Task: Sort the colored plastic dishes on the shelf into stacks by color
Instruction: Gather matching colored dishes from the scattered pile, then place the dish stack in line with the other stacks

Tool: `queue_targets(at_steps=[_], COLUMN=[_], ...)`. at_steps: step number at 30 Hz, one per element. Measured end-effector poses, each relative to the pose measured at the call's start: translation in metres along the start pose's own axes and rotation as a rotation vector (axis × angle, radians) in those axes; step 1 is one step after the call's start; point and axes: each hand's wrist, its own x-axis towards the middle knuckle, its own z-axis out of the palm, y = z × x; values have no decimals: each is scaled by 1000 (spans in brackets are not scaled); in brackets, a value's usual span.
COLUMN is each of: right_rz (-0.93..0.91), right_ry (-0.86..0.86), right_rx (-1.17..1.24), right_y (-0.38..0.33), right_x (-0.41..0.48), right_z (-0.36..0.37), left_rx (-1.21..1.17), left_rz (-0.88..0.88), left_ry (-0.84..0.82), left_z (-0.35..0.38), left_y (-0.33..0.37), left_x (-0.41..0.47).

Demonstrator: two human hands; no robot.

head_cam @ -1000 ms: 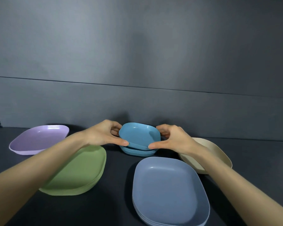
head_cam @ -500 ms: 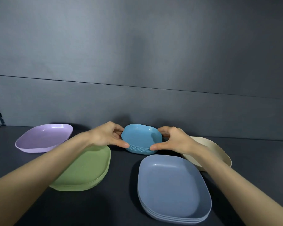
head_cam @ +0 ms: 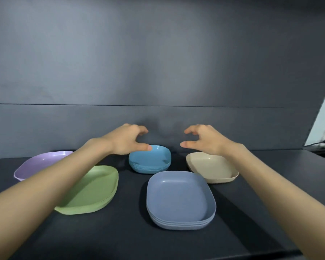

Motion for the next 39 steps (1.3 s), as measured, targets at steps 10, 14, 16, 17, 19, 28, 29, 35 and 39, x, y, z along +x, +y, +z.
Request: queue_targets(at_steps=[10, 14, 16, 17, 19, 28, 29, 35, 39], right_rz=[60, 59, 59, 61, 65, 132, 144, 179, 236], right_ry=[188, 225, 229, 227, 215, 148, 151, 169, 147], right_rx=[-164, -205, -230, -240, -252, -195, -188, -170, -130], right_y=[56, 93, 115, 127, 152, 268, 279, 342, 388], right_x=[-78, -125, -151, -165, -193, -291, -296, -309, -307], right_z=[-91, -122, -135, -141, -154, -179, -183, -195, -192], left_rx=[297, 290, 272, 255, 228, 213, 200, 129, 95], left_rz=[197, 233, 239, 238, 235, 262, 262, 302, 322], left_ry=[243, 298, 306, 306, 298, 245, 235, 186, 148], left_z=[-16, -3, 10, 18, 34, 93, 98, 133, 165], left_y=[120, 184, 218, 235, 272, 396, 406, 453, 478], left_x=[3, -4, -7, -8, -10, -5, -1, 32, 59])
